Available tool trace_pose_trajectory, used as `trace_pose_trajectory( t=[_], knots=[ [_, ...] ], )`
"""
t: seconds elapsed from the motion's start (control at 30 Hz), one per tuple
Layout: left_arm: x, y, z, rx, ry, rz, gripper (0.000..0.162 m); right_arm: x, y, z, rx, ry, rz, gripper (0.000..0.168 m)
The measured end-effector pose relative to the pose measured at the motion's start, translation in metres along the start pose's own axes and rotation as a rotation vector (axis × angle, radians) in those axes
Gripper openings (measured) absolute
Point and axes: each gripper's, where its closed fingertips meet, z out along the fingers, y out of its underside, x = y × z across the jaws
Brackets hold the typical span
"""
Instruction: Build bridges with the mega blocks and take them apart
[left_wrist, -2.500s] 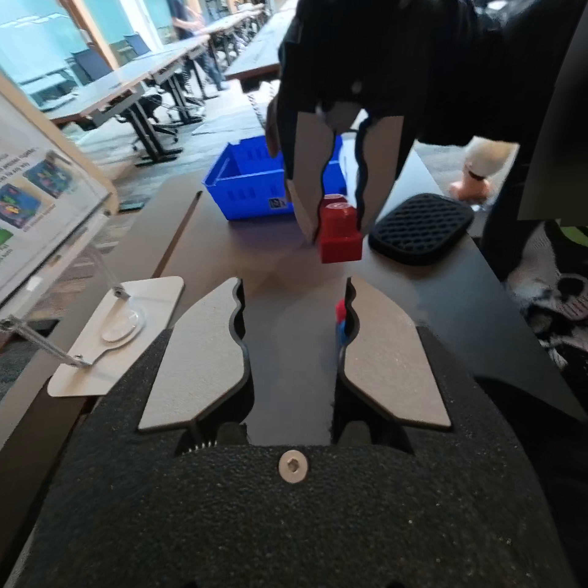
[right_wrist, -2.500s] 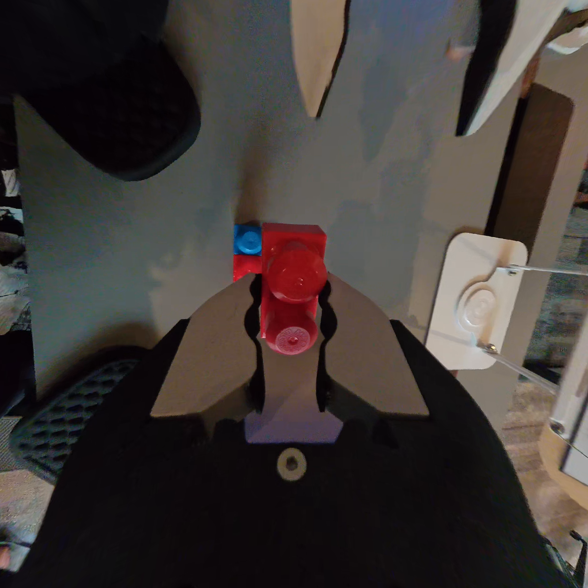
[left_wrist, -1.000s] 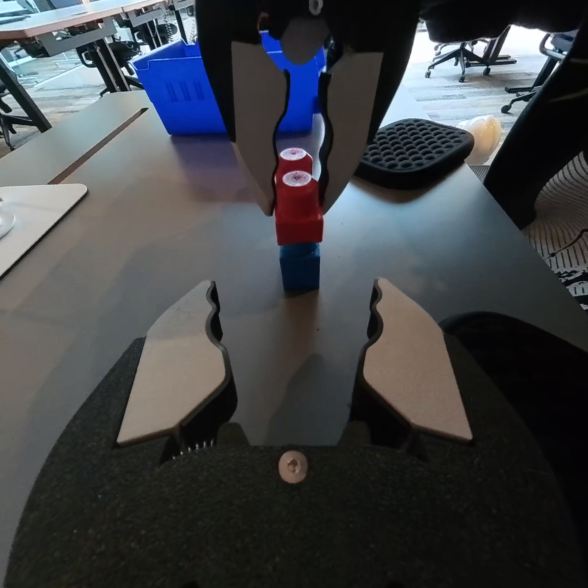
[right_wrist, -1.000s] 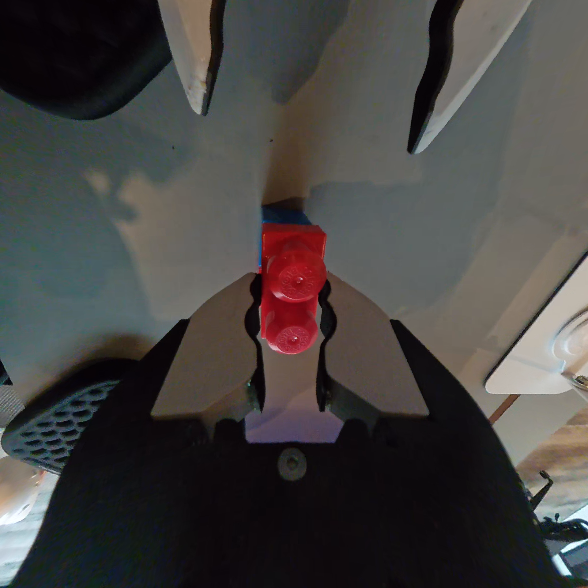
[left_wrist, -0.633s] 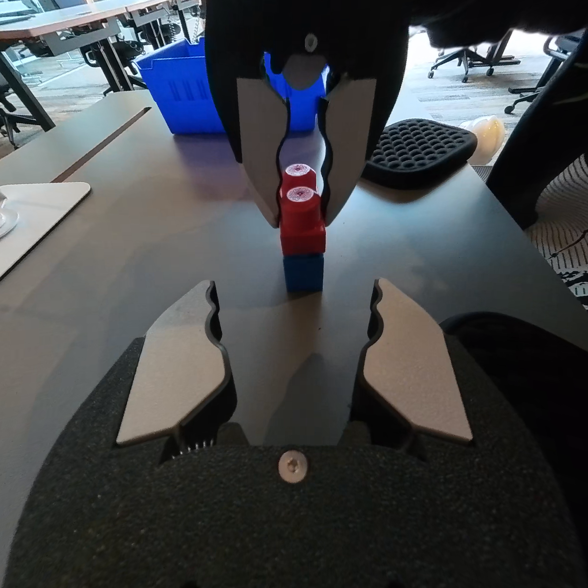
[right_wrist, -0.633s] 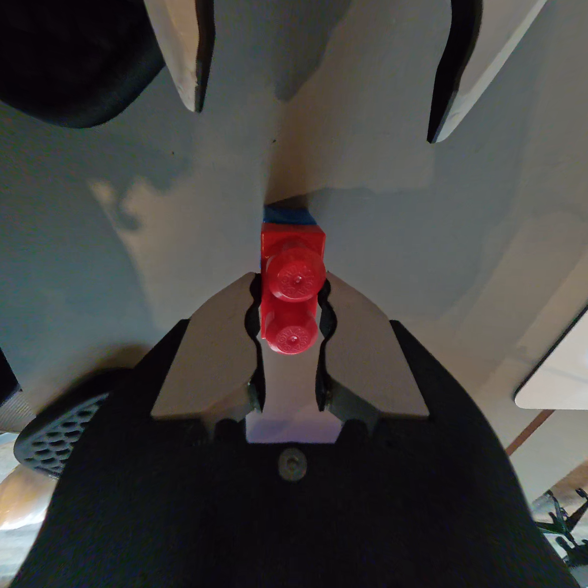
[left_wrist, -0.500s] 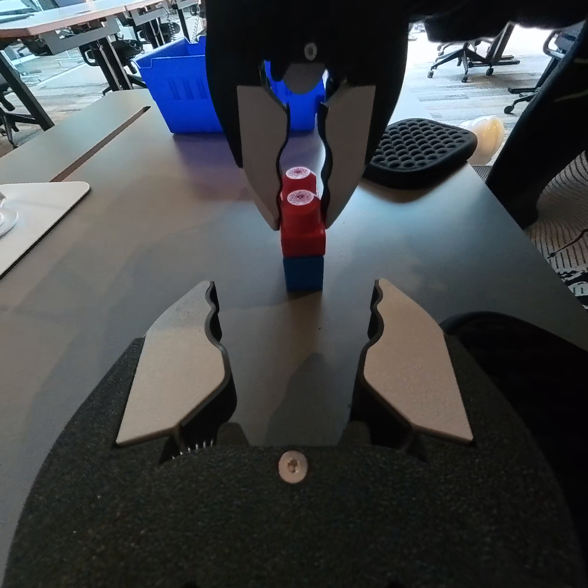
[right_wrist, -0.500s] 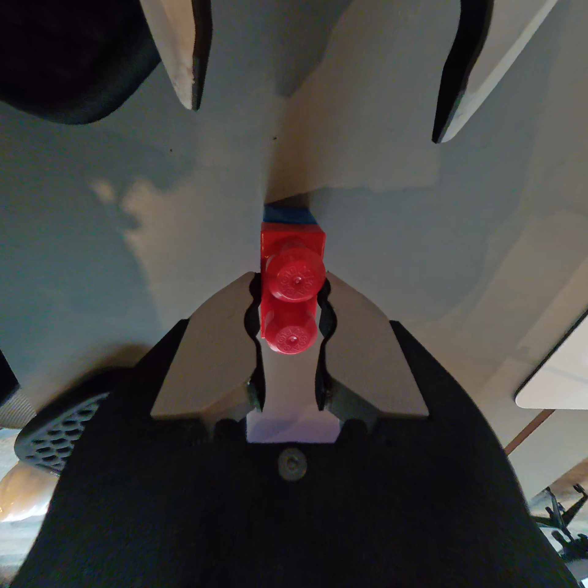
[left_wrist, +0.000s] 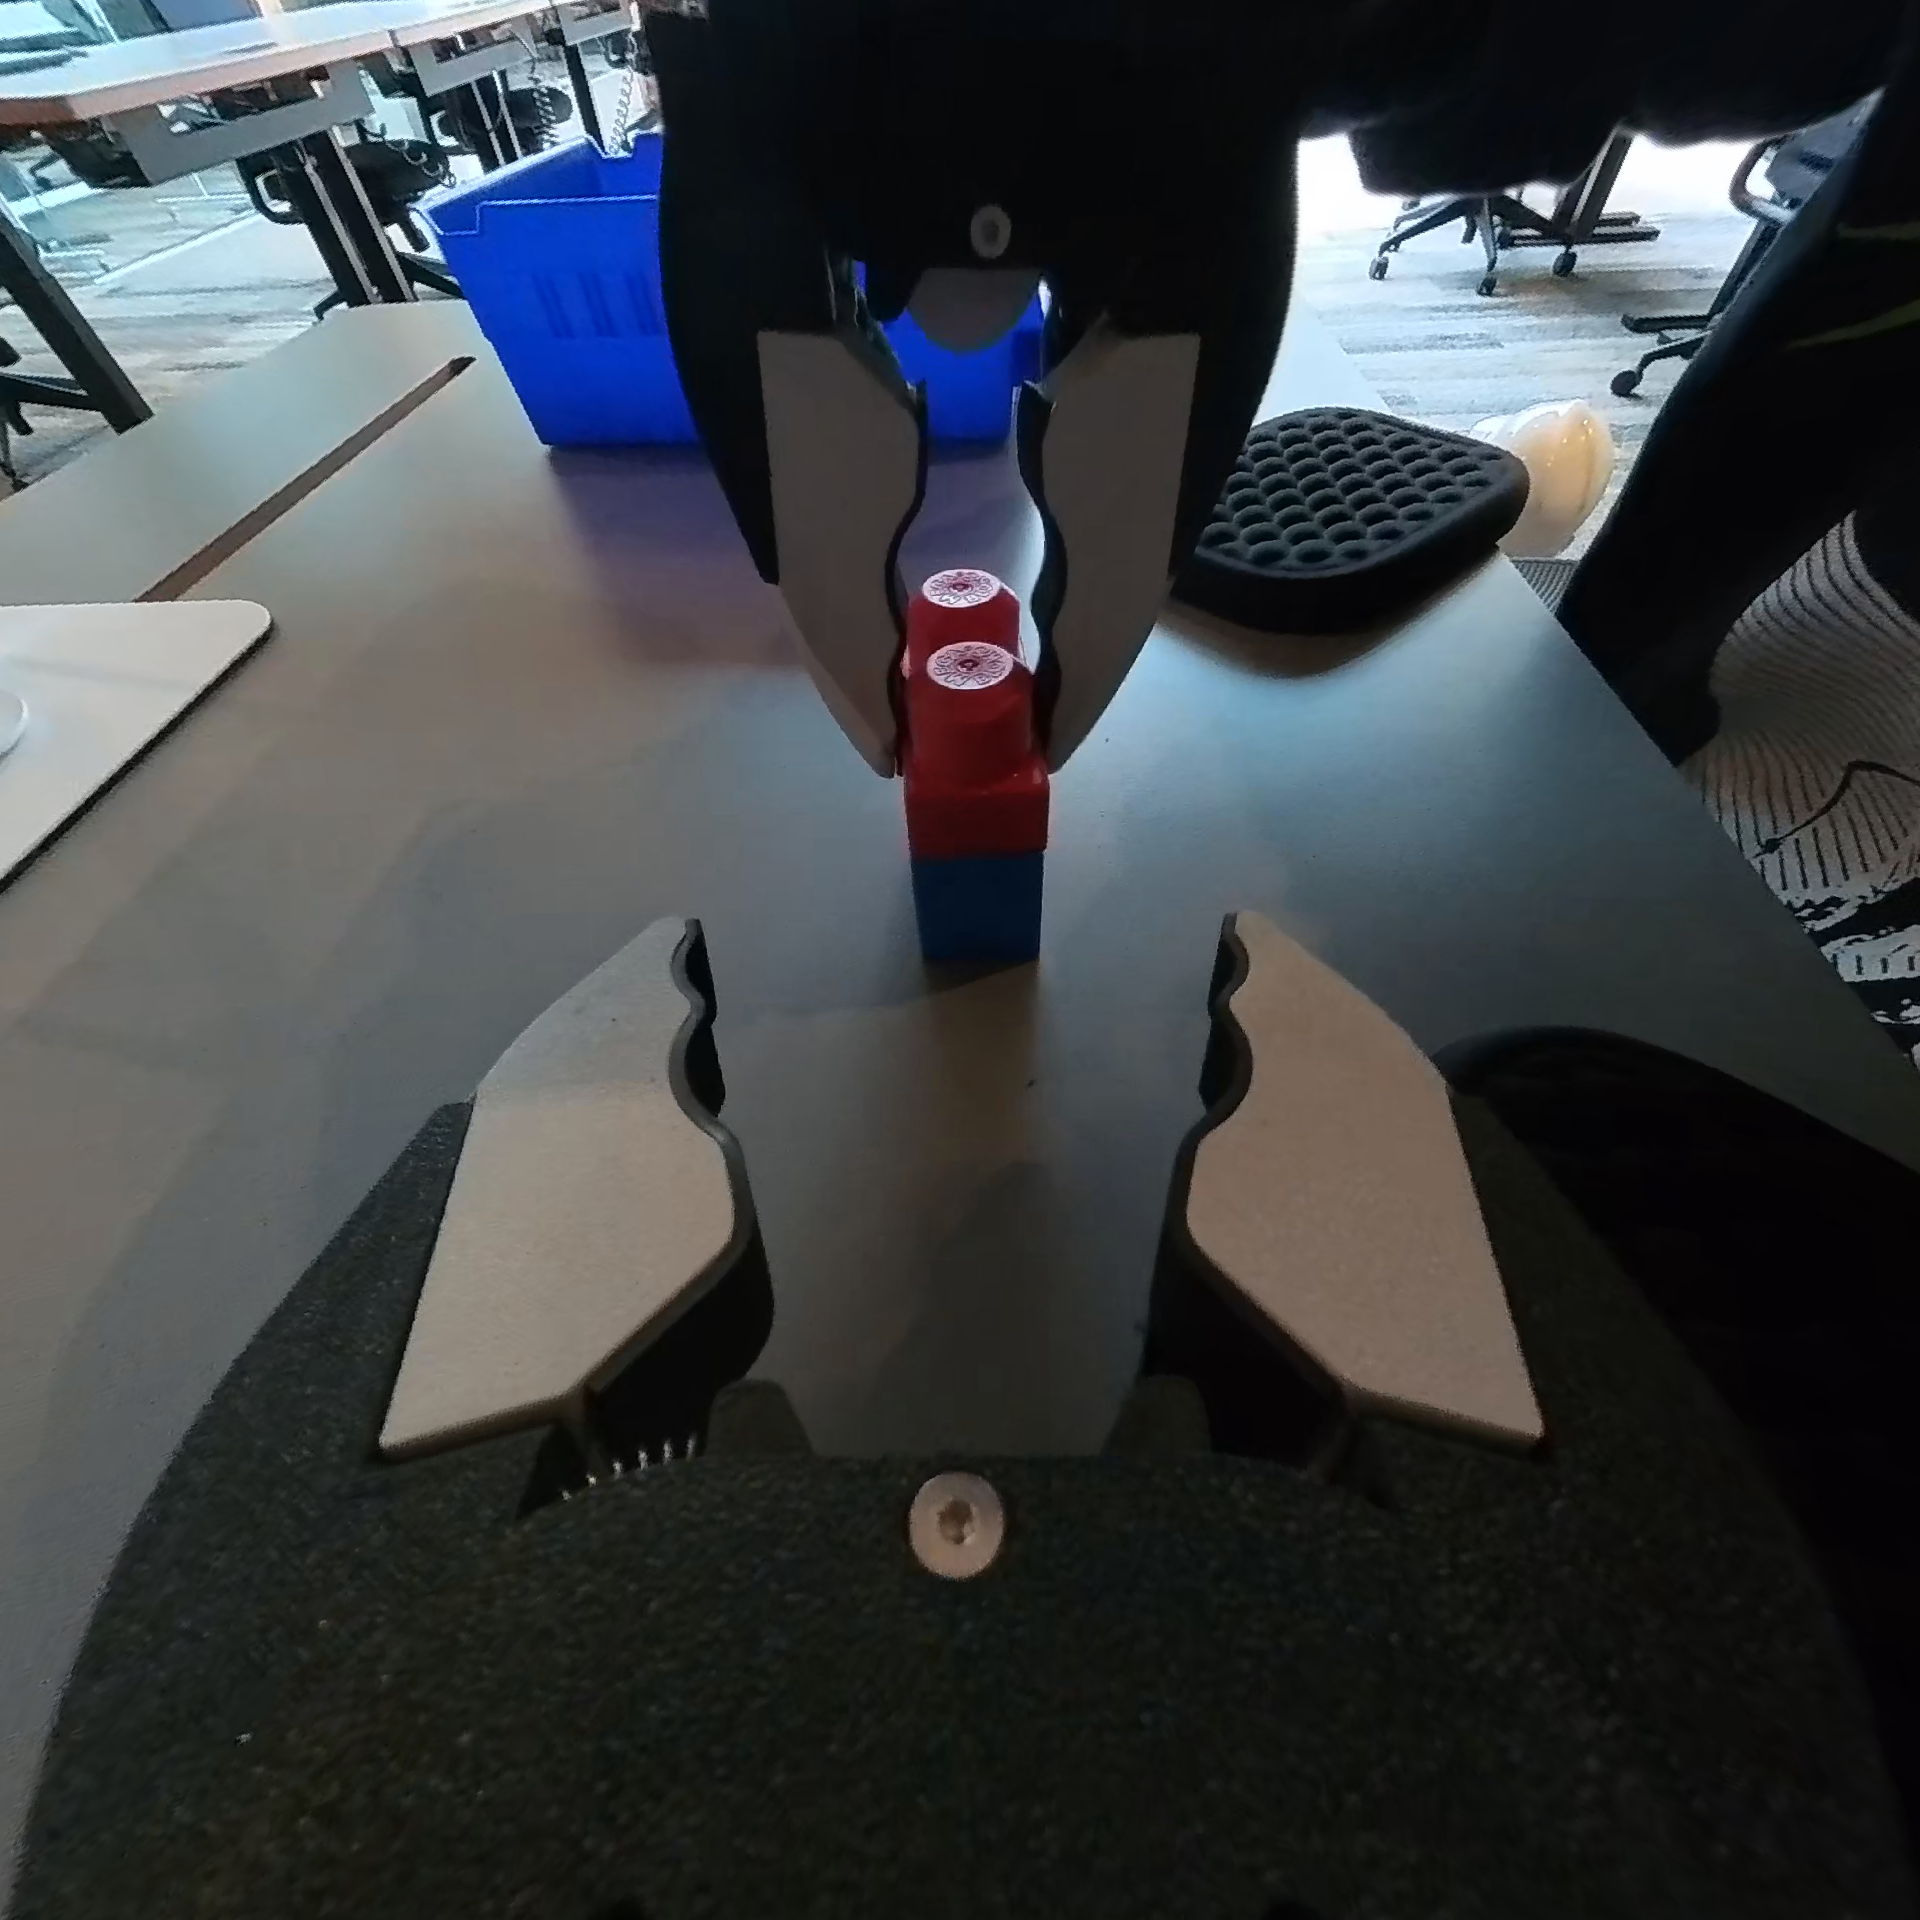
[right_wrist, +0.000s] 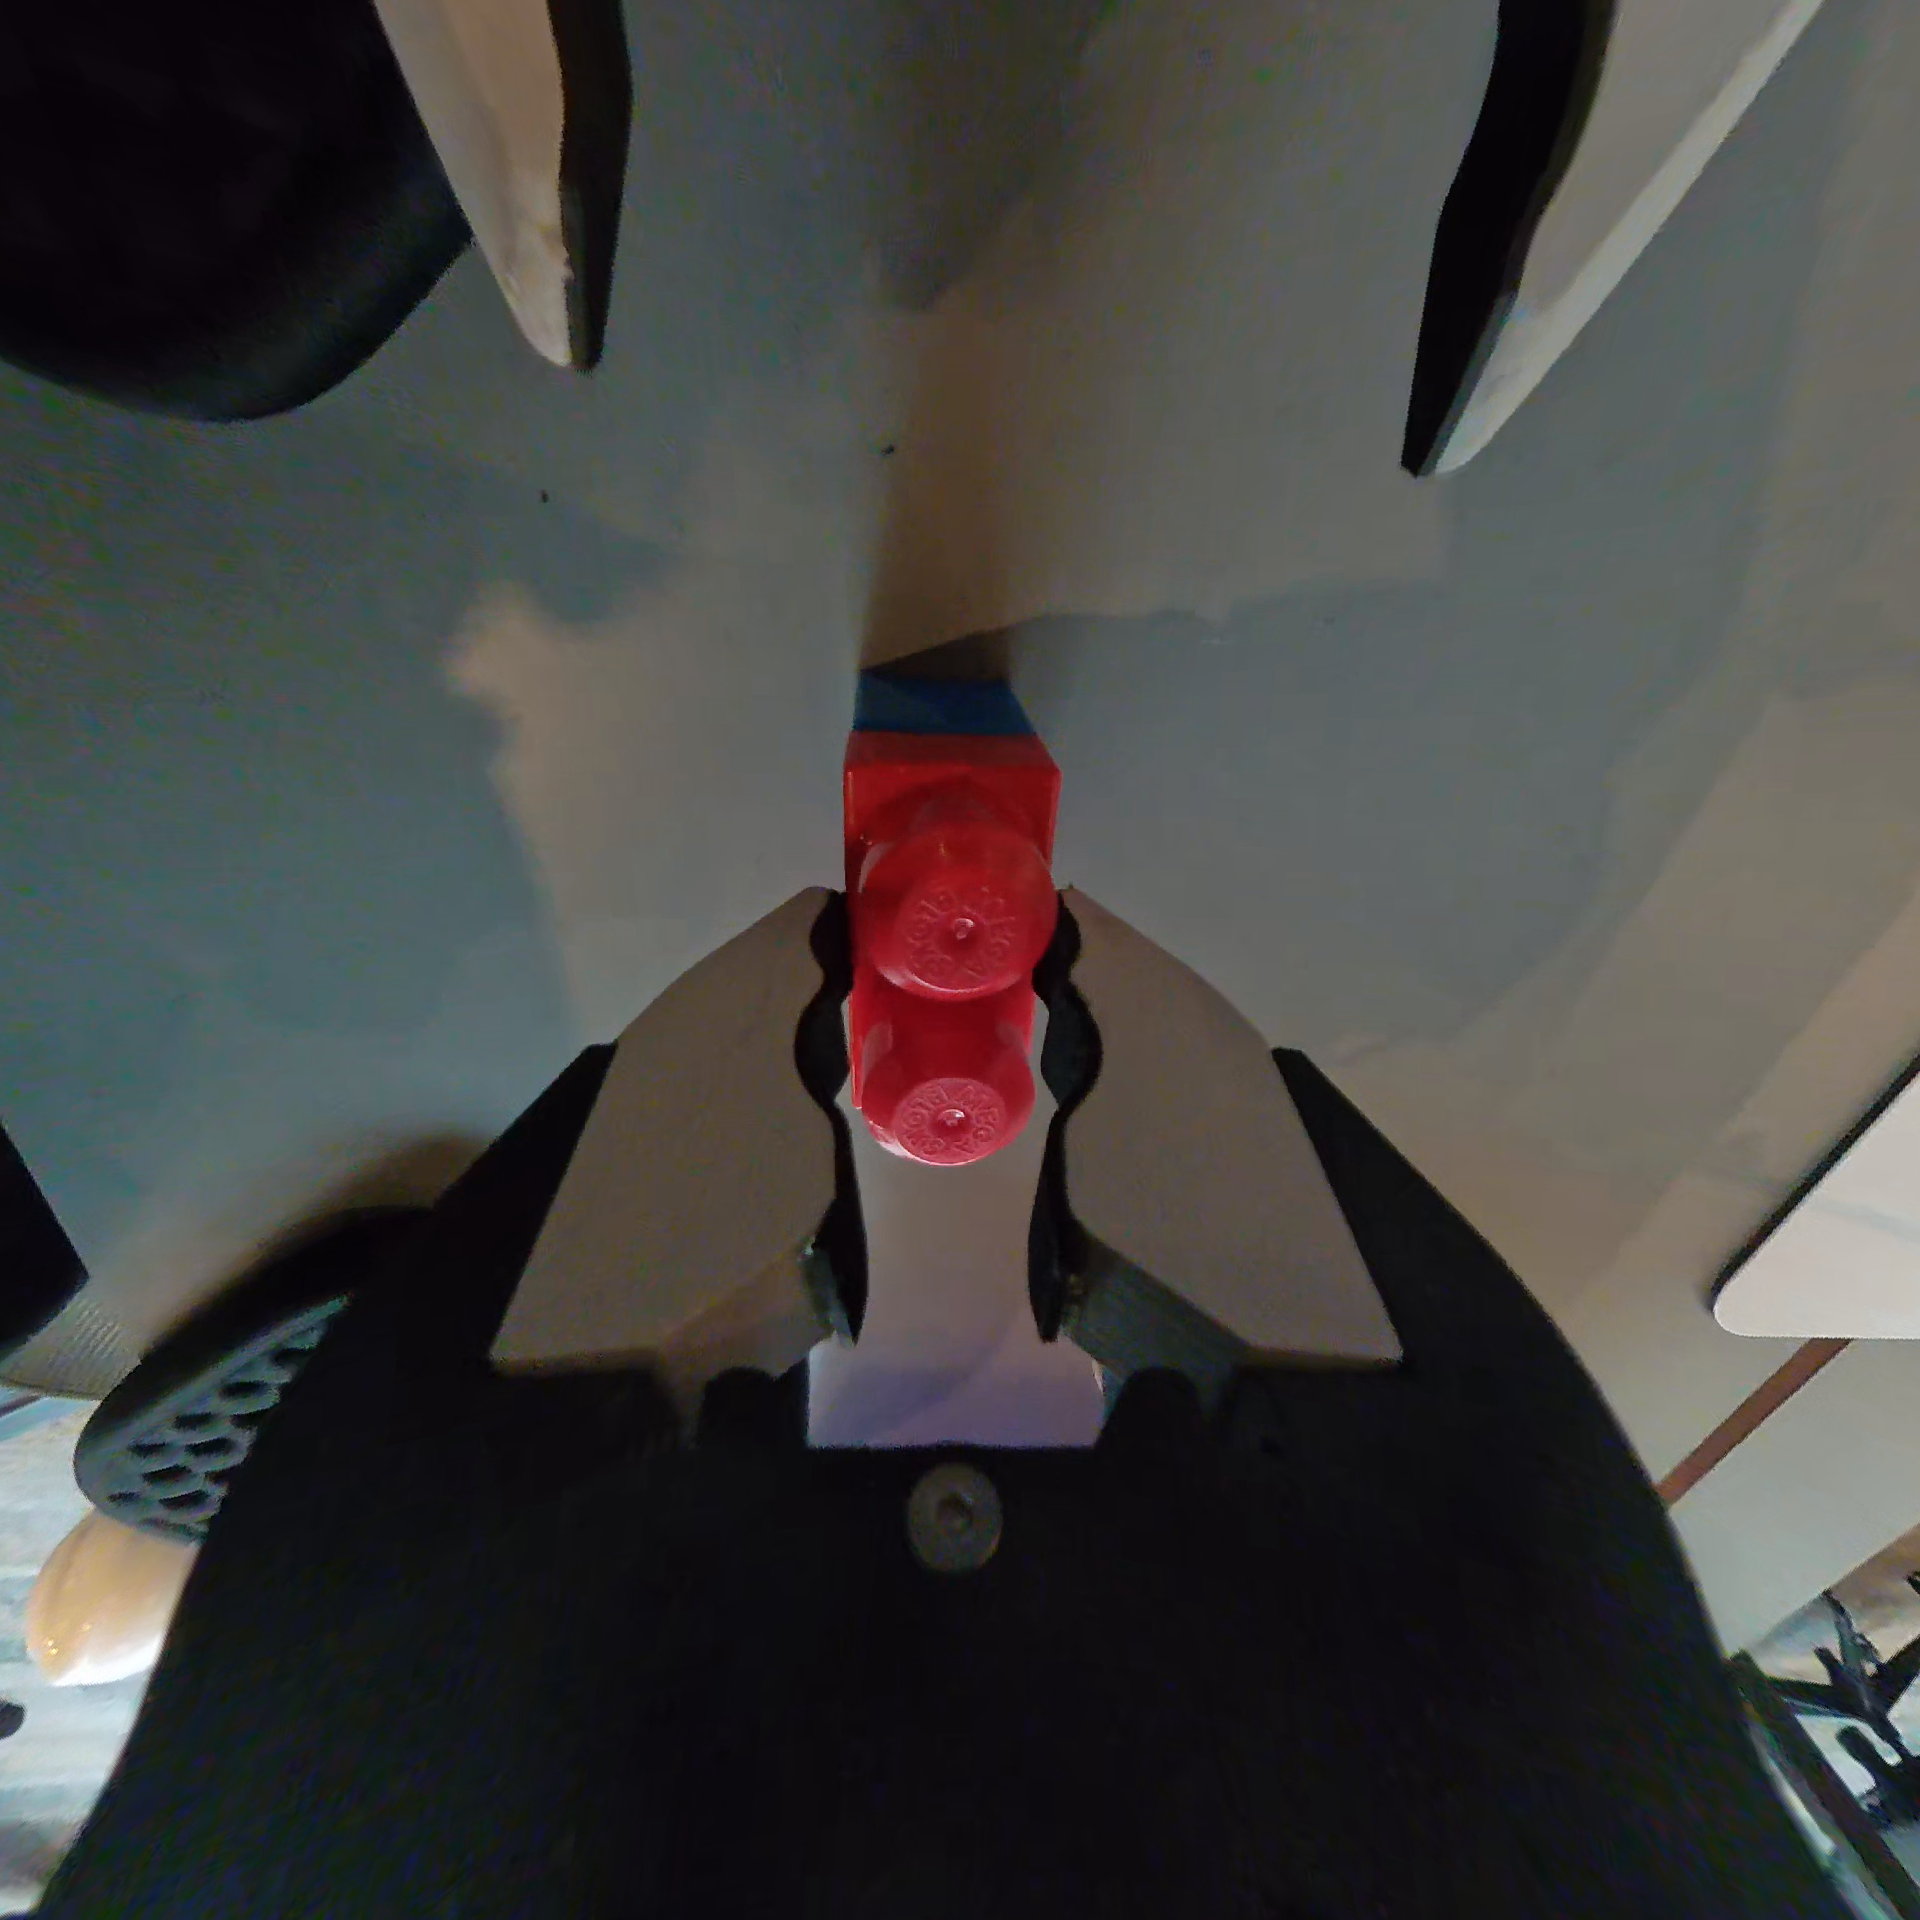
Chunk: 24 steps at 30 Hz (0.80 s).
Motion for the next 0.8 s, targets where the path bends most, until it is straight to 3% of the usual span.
trace_pose_trajectory(
  t=[0.4,0.53,0.67,0.8],
  knots=[
    [-0.002,-0.001,-0.003,0.016,-0.019,0.008,0.093,0.001,0.000,-0.001,0.047,0.012,0.027,0.034],
    [-0.003,-0.002,-0.003,0.022,-0.024,0.009,0.093,0.003,0.008,-0.025,0.108,0.015,0.102,0.034],
    [-0.004,-0.002,-0.003,0.026,-0.029,0.008,0.093,0.015,0.048,-0.073,0.116,0.071,0.212,0.034],
    [-0.004,-0.002,-0.004,0.027,-0.036,0.010,0.092,0.039,0.123,-0.123,0.059,0.159,0.403,0.035]
  ],
)
